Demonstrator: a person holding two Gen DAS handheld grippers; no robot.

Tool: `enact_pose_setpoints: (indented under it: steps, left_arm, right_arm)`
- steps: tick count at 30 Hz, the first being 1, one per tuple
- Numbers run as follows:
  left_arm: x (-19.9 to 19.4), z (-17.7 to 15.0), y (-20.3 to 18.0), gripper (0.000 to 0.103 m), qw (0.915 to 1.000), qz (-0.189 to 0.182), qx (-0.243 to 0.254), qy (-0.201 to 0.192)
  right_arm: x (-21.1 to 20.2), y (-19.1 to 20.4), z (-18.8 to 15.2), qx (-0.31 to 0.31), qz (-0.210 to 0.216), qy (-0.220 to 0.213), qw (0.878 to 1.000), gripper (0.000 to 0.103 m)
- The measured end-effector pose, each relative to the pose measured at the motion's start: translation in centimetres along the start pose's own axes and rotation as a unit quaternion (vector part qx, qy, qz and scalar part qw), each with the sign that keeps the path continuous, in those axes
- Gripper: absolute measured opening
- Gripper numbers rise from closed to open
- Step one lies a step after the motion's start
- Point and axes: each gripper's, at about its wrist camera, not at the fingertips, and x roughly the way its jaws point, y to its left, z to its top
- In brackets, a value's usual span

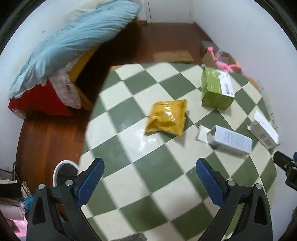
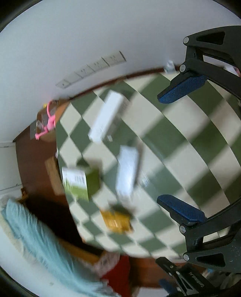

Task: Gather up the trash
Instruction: 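Grasp the white carton with the right tool while the left tool grasps the yellow snack bag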

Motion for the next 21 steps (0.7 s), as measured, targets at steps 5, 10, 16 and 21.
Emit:
enact_pose_setpoints:
  steps: [5,10,16,21]
  left_arm:
    - [3.3,2.5,-2.2,0.101,0.9995,0.028,0.001,0.010]
    - [4.7,4.1,-4.0,0.101,0.9991,0.038,0.018,0.009]
    - [4.7,4.9,-3.8,0.101,0.9992,0.031,0.023,0.004]
    - [4.4,5.5,-0.2,0.101,0.9997,-0.005,-0.021,0.011]
  right_arm:
    - [5.6,-3.2,4.8,-0.040,-0.051,0.034,0.997,0.094]
    - [10.8,-4.8,8.3,-0.089,-0.086,0.064,0.990,0.094]
    - [14.7,-5.4,9.2,-0.100,-0.058,0.108,0.987,0.066]
    - [13.4,-6.9,9.1,0.005,0.024,0.107,0.994,0.047]
